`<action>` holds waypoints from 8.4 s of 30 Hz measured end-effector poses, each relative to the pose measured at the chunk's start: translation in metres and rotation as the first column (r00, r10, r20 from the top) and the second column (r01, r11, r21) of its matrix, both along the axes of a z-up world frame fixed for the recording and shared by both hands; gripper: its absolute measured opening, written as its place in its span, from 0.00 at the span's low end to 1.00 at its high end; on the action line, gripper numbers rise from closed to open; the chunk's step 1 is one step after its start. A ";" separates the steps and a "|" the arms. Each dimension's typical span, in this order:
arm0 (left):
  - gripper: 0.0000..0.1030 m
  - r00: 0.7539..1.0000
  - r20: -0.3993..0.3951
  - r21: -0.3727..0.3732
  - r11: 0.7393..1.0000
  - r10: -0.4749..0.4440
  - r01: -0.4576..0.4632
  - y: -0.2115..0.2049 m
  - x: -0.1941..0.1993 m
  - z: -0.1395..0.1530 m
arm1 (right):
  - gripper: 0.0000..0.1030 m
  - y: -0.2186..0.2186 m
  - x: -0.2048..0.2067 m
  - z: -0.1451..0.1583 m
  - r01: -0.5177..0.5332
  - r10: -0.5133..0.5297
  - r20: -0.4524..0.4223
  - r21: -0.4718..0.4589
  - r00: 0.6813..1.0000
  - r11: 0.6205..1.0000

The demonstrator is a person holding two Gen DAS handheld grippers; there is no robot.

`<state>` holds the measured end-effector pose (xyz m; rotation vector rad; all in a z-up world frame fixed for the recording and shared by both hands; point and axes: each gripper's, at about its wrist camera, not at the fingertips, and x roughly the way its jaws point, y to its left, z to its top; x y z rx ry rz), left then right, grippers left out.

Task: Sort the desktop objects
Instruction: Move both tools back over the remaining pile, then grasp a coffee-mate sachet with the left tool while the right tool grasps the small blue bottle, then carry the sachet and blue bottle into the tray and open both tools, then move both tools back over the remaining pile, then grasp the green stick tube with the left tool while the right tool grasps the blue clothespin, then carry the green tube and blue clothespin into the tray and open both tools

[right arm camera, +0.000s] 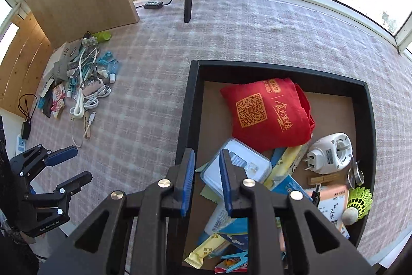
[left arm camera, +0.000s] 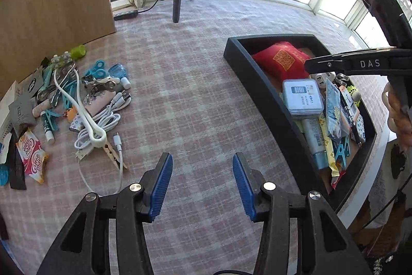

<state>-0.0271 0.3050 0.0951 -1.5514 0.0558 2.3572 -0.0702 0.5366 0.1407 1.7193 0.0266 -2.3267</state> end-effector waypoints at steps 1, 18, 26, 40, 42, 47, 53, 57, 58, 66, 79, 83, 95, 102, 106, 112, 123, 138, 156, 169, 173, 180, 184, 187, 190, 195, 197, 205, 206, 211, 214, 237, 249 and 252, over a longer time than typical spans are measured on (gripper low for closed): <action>0.44 0.999 0.000 -0.003 0.999 0.034 -0.034 -0.017 -0.002 -0.001 | 0.25 -0.012 -0.005 0.000 -0.017 0.017 -0.003 -0.002 1.000 1.000; 0.54 0.856 0.089 0.021 0.858 0.509 -0.513 -0.222 -0.023 -0.046 | 0.27 -0.188 -0.109 -0.046 -0.172 0.172 0.075 -0.004 0.982 0.985; 0.63 0.778 0.172 0.054 0.783 0.604 -0.620 -0.248 -0.038 -0.066 | 0.33 -0.231 -0.147 -0.079 -0.182 0.179 0.131 0.015 0.975 0.983; 0.71 0.751 0.185 -0.051 0.769 0.634 -0.637 -0.231 -0.071 -0.092 | 0.36 -0.245 -0.157 -0.094 -0.190 0.182 0.155 0.038 0.971 0.981; 0.71 0.754 0.172 -0.066 0.772 0.633 -0.633 -0.230 -0.070 -0.093 | 0.36 -0.246 -0.158 -0.095 -0.188 0.179 0.157 0.045 0.971 0.981; 0.64 0.760 0.154 -0.067 0.774 0.632 -0.630 -0.232 -0.064 -0.093 | 0.36 -0.242 -0.166 -0.102 -0.170 0.159 0.182 0.049 0.970 0.984; 0.42 0.773 0.129 -0.073 0.784 0.621 -0.617 -0.235 -0.051 -0.093 | 0.30 -0.247 -0.157 -0.102 -0.220 0.202 0.168 0.095 0.965 0.971; 0.37 0.774 0.144 -0.028 0.785 0.616 -0.619 -0.244 -0.041 -0.093 | 0.29 -0.240 -0.152 -0.100 -0.217 0.200 0.165 0.090 0.966 0.972; 0.36 0.777 0.144 -0.025 0.787 0.613 -0.616 -0.244 -0.039 -0.093 | 0.29 -0.238 -0.152 -0.100 -0.215 0.198 0.166 0.089 0.966 0.972; 0.34 0.787 0.132 -0.011 0.795 0.602 -0.606 -0.243 -0.016 -0.092 | 0.29 -0.210 -0.147 -0.091 -0.187 0.175 0.153 0.067 0.972 0.980; 0.34 0.831 0.094 0.011 0.834 0.549 -0.552 -0.216 0.017 -0.065 | 0.29 -0.159 -0.111 -0.058 -0.178 0.174 0.127 0.020 0.977 0.984; 0.34 0.867 0.079 0.020 0.869 0.492 -0.495 -0.190 0.013 -0.052 | 0.29 -0.130 -0.094 -0.041 -0.154 0.153 0.120 0.005 0.981 0.988; 0.34 0.988 0.040 0.065 0.987 0.147 -0.149 -0.018 -0.057 -0.001 | 0.29 0.001 -0.071 -0.013 0.070 -0.071 0.067 0.008 0.995 0.997; 0.34 0.997 0.041 0.100 0.993 -0.071 0.066 0.097 -0.064 0.010 | 0.29 0.104 -0.041 -0.008 0.233 -0.235 0.073 0.033 0.969 0.972; 0.34 0.985 0.047 0.091 0.983 -0.165 0.161 0.148 -0.063 0.008 | 0.29 0.144 -0.032 -0.014 0.304 -0.307 0.078 0.049 0.949 0.951; 0.34 0.967 0.069 0.076 0.967 -0.247 0.241 0.195 -0.060 0.001 | 0.29 0.181 -0.022 -0.021 0.365 -0.369 0.088 0.060 0.925 0.929; 0.63 0.949 0.006 -0.026 0.948 -0.317 0.317 0.237 -0.045 0.010 | 0.36 0.187 -0.017 -0.024 0.375 -0.381 0.072 0.090 0.922 0.923; 0.63 0.983 0.013 -0.013 0.983 -0.184 0.184 0.172 -0.057 0.011 | 0.36 0.142 -0.026 -0.009 0.290 -0.292 0.047 0.042 0.955 0.956; 0.62 0.953 0.042 -0.036 0.954 0.299 -0.298 -0.075 -0.064 -0.018 | 0.36 -0.044 -0.082 -0.018 -0.038 0.038 0.051 -0.004 0.998 0.999; 0.62 0.832 0.061 -0.058 0.834 0.551 -0.548 -0.236 -0.037 -0.040 | 0.36 -0.198 -0.123 -0.022 -0.276 0.276 0.051 -0.004 0.960 0.961; 0.62 0.856 0.052 -0.077 0.857 0.514 -0.510 -0.243 -0.044 -0.041 | 0.34 -0.235 -0.141 -0.040 -0.331 0.332 0.102 -0.021 0.938 0.943; 0.60 0.884 0.071 -0.078 0.886 0.463 -0.458 -0.241 -0.068 -0.052 | 0.20 -0.274 -0.158 -0.074 -0.405 0.396 0.150 0.039 0.906 0.913; 0.58 0.900 0.084 -0.064 0.903 0.428 -0.424 -0.225 -0.084 -0.059 | 0.16 -0.280 -0.163 -0.084 -0.422 0.411 0.164 0.039 0.897 0.906; 0.55 0.921 0.094 -0.058 0.926 0.378 -0.374 -0.208 -0.094 -0.064 | 0.16 -0.281 -0.165 -0.087 -0.438 0.427 0.175 0.027 0.887 0.899; 0.50 0.929 0.108 -0.062 0.935 0.355 -0.350 -0.199 -0.106 -0.072 | 0.16 -0.280 -0.168 -0.090 -0.439 0.428 0.186 0.018 0.884 0.898; 0.45 0.934 0.117 -0.067 0.941 0.337 -0.331 -0.192 -0.116 -0.078 | 0.16 -0.281 -0.170 -0.095 -0.454 0.447 0.201 -0.010 0.872 0.891; 0.41 0.935 0.116 -0.069 0.942 0.334 -0.328 -0.192 -0.119 -0.078 | 0.16 -0.282 -0.171 -0.097 -0.456 0.449 0.204 -0.014 0.870 0.890; 0.35 0.939 0.121 -0.089 0.946 0.322 -0.312 -0.198 -0.119 -0.083 | 0.07 -0.288 -0.173 -0.103 -0.473 0.463 0.196 0.004 0.864 0.881; 0.34 0.941 0.118 -0.084 0.948 0.316 -0.308 -0.198 -0.119 -0.082 | 0.07 -0.288 -0.174 -0.103 -0.473 0.463 0.196 0.005 0.864 0.881; 0.34 0.948 0.116 -0.104 0.953 0.296 -0.285 -0.190 -0.129 -0.082 | 0.07 -0.292 -0.176 -0.104 -0.477 0.467 0.185 0.014 0.865 0.879; 0.30 0.952 0.122 -0.125 0.956 0.280 -0.265 -0.184 -0.138 -0.087 | 0.07 -0.297 -0.177 -0.104 -0.484 0.473 0.176 0.025 0.863 0.875; 0.14 0.960 0.069 -0.042 0.963 0.270 -0.267 -0.148 -0.064 -0.025 | 0.04 -0.186 -0.118 -0.053 -0.347 0.347 0.147 -0.029 0.926 0.938; 0.14 0.995 0.041 0.023 0.996 -0.092 0.091 0.034 -0.039 0.010 | 0.04 -0.006 -0.043 -0.013 -0.120 0.118 0.103 0.014 0.988 0.993; 0.14 0.979 0.046 0.047 0.979 -0.198 0.196 0.090 -0.025 0.010 | 0.04 0.052 -0.015 -0.012 -0.028 0.025 0.110 0.024 0.994 0.999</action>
